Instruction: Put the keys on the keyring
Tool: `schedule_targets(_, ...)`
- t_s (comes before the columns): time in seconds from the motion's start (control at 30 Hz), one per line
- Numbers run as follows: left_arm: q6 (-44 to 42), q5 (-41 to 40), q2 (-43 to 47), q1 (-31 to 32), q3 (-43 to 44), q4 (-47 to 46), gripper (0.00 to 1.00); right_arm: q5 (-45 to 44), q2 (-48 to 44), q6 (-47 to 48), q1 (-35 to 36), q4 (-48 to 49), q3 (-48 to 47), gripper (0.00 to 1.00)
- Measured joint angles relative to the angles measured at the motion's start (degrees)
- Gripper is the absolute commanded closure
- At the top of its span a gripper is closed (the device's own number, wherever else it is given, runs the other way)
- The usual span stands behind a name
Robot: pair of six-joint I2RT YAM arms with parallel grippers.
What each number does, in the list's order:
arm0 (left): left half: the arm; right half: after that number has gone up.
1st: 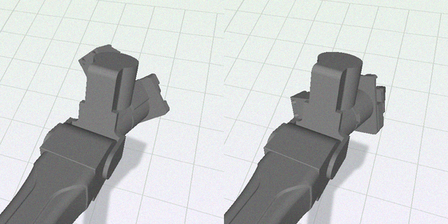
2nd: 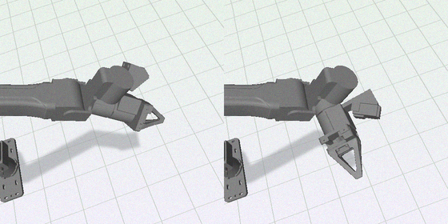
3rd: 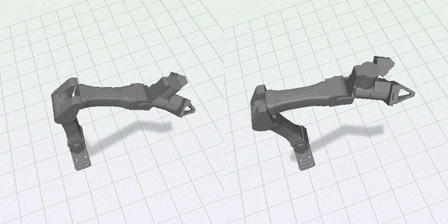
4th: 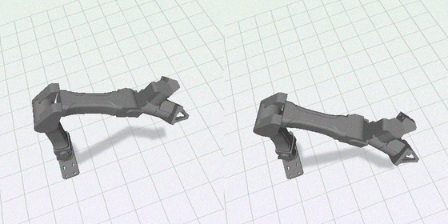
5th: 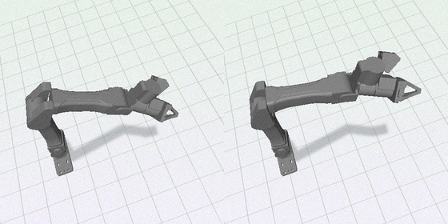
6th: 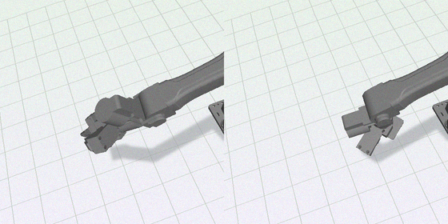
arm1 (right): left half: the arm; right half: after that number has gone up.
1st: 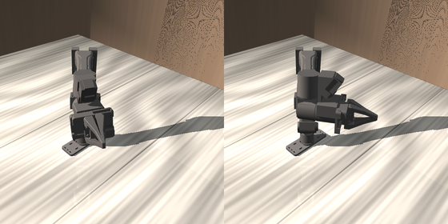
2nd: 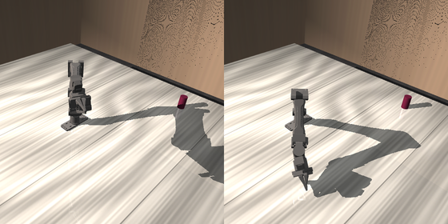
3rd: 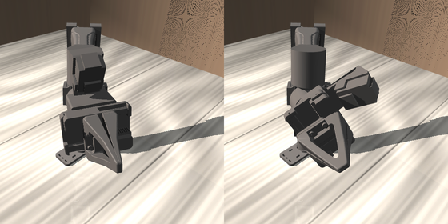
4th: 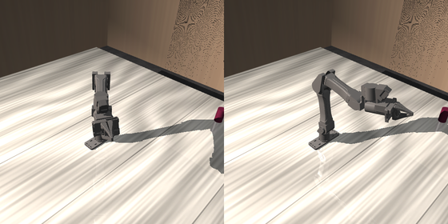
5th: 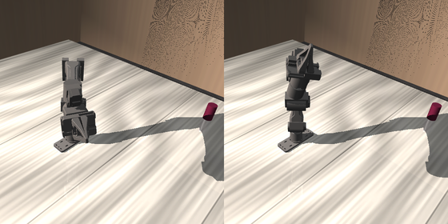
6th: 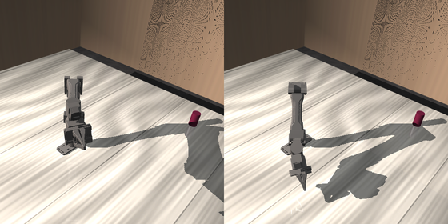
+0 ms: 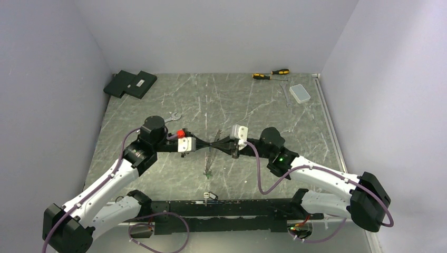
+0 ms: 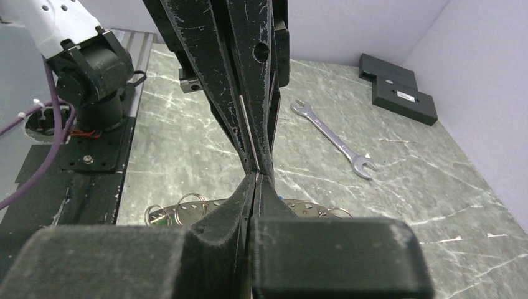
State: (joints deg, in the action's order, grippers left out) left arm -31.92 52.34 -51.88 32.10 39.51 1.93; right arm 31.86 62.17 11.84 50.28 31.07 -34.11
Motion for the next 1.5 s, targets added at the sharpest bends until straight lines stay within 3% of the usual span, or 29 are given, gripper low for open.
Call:
schedule_targets(0.3, -0.07, -0.04, 0.04, -0.02, 0.02, 1.68, 1.0, 0.28, 0.09, 0.04, 0.09, -1.11, 0.0, 1.0)
schedule_targets(1.1, -1.75, -2.97, -0.48, 0.33, 0.81, 5.14, 1.0, -0.28, -2.71, 0.66, 0.28, -7.54, 0.0, 0.73)
schedule_targets(1.5, -2.23, -6.51, -2.82, 0.33, 3.02, 7.82, 1.0, -4.68, -2.56, 4.61, 1.25, -21.7, -7.76, 0.64)
